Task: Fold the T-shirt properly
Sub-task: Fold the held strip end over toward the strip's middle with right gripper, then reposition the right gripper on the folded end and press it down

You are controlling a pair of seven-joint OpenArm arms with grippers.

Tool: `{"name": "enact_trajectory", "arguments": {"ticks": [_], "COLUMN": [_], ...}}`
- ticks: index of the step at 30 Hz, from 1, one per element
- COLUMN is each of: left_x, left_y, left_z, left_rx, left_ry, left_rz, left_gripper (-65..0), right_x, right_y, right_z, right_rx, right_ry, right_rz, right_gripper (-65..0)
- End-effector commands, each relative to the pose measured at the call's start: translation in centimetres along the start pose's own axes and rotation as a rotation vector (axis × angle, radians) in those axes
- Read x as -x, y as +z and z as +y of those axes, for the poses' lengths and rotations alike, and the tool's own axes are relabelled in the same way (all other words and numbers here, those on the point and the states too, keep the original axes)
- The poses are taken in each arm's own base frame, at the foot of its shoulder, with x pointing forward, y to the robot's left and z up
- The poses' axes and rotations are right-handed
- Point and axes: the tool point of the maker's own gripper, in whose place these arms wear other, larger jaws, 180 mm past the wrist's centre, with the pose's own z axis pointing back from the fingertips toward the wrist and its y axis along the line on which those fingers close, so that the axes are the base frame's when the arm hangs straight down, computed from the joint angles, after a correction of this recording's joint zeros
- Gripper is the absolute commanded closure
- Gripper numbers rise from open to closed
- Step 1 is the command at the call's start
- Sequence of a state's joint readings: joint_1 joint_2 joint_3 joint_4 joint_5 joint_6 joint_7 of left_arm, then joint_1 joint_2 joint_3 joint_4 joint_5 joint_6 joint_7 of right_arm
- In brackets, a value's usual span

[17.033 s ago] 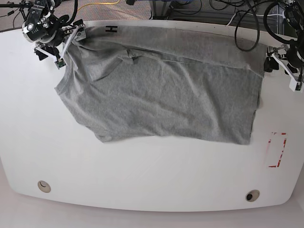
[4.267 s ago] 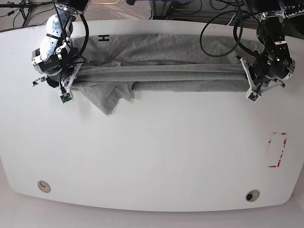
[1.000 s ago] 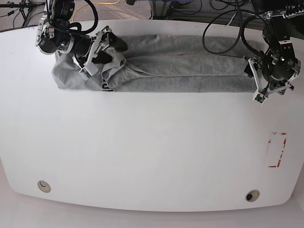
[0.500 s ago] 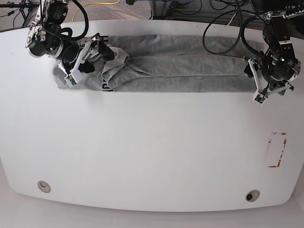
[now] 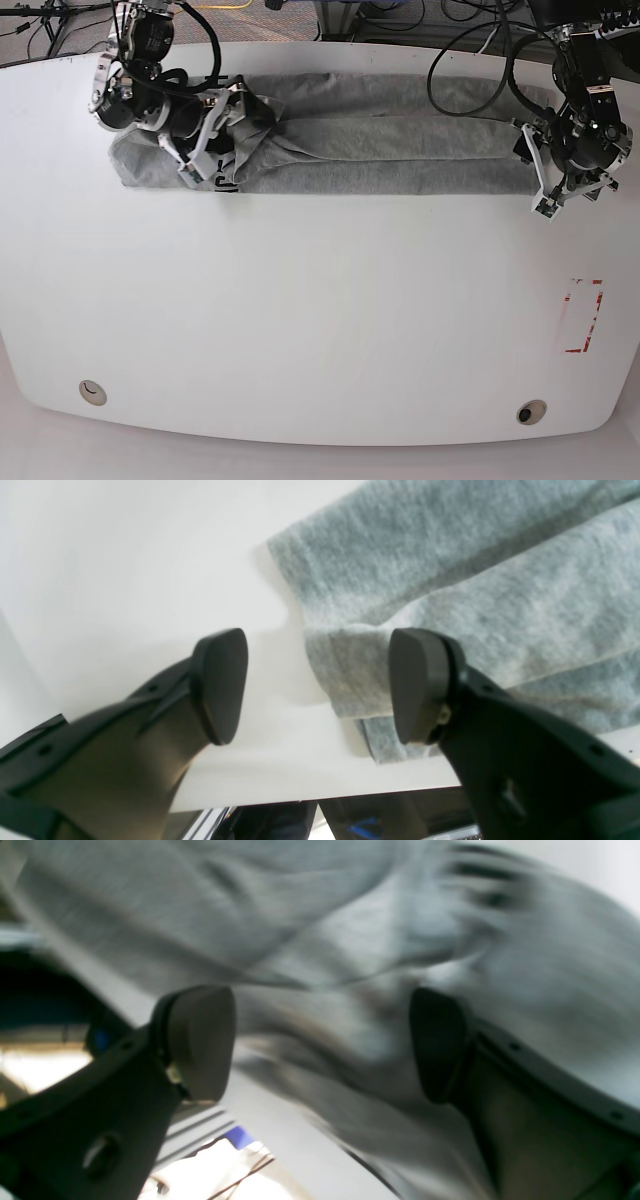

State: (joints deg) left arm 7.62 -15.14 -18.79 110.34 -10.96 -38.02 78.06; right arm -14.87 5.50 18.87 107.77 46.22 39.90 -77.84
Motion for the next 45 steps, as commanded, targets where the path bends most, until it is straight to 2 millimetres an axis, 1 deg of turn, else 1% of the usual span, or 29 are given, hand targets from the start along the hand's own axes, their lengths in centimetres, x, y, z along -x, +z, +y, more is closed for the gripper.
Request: {"name": "enact_trajectory", "arguments": {"ticks": [1, 4, 10, 16, 20, 25, 27, 30, 34, 35, 36, 39, 40, 41, 43, 45], "left_x": [-0.6, -0.6, -0.6, -0.7, -0.6, -0.5, 0.0, 0.2, 0.4, 0.4, 0.8, 1.5, 1.5, 1.5, 1.4, 1.5], "left_y": [0.6, 0.6, 0.6, 0.6, 0.6, 0.6, 0.6, 0.6, 0.6, 0.7, 0.6, 0.4, 0.3, 0.2, 0.2, 0.2], "left_z": [0.9, 1.0, 1.0, 1.0, 0.8, 0.6, 0.5, 0.4, 0.1, 0.1, -0.4, -1.0, -1.2, -1.5, -1.6, -1.6], "left_rx": [-0.029, -0.03, -0.031, -0.029, -0.026, -0.021, -0.015, -0.015, -0.011, -0.011, 0.0, 0.016, 0.02, 0.027, 0.028, 0.028], "left_ry": [-0.007, -0.005, -0.004, -0.007, -0.009, -0.024, -0.04, -0.038, -0.012, -0.003, 0.023, 0.057, 0.062, 0.065, 0.066, 0.067], "left_rz": [-0.02, -0.02, -0.021, -0.024, -0.024, -0.022, -0.011, -0.007, -0.013, -0.016, -0.015, -0.006, -0.006, -0.008, -0.009, -0.008], "left_gripper": [-40.3, -40.3, -40.3, -40.3, -40.3, -40.3, -40.3, -40.3, -40.3, -40.3, -40.3, -40.3, -40.3, -40.3, -40.3, -40.3], "right_x": [-1.1, -0.6, -1.2, -0.4, -0.3, -0.1, 0.1, 0.2, -0.5, -0.5, -0.9, -1.8, -2.1, -2.9, -3.4, -3.6], "right_y": [-0.6, -1.5, -2.0, -2.2, -1.3, 0.0, 0.6, 1.6, 3.6, 3.9, 4.7, 6.0, 6.1, 6.2, 6.0, 5.6], "right_z": [1.8, 4.0, 6.9, 8.0, 7.9, 7.0, 6.5, 5.3, 2.2, 1.7, 0.5, -1.3, -1.5, -1.7, -1.6, -1.2], "right_rx": [-0.054, -0.11, -0.174, -0.222, -0.238, -0.243, -0.238, -0.221, -0.119, -0.102, -0.059, 0.012, 0.022, 0.032, 0.026, 0.016], "right_ry": [0.032, 0.054, 0.143, 0.223, 0.256, 0.286, 0.298, 0.307, 0.278, 0.269, 0.254, 0.237, 0.237, 0.245, 0.242, 0.233], "right_rz": [-0.033, -0.014, -0.003, 0.055, 0.067, 0.086, 0.101, 0.114, 0.088, 0.084, 0.066, 0.031, 0.022, 0.002, -0.019, -0.032], "right_gripper": [-51.0, -51.0, -51.0, -51.0, -51.0, -51.0, -50.9, -50.9, -50.9, -50.9, -50.9, -50.9, -50.9, -50.9, -50.9, -50.9]}}
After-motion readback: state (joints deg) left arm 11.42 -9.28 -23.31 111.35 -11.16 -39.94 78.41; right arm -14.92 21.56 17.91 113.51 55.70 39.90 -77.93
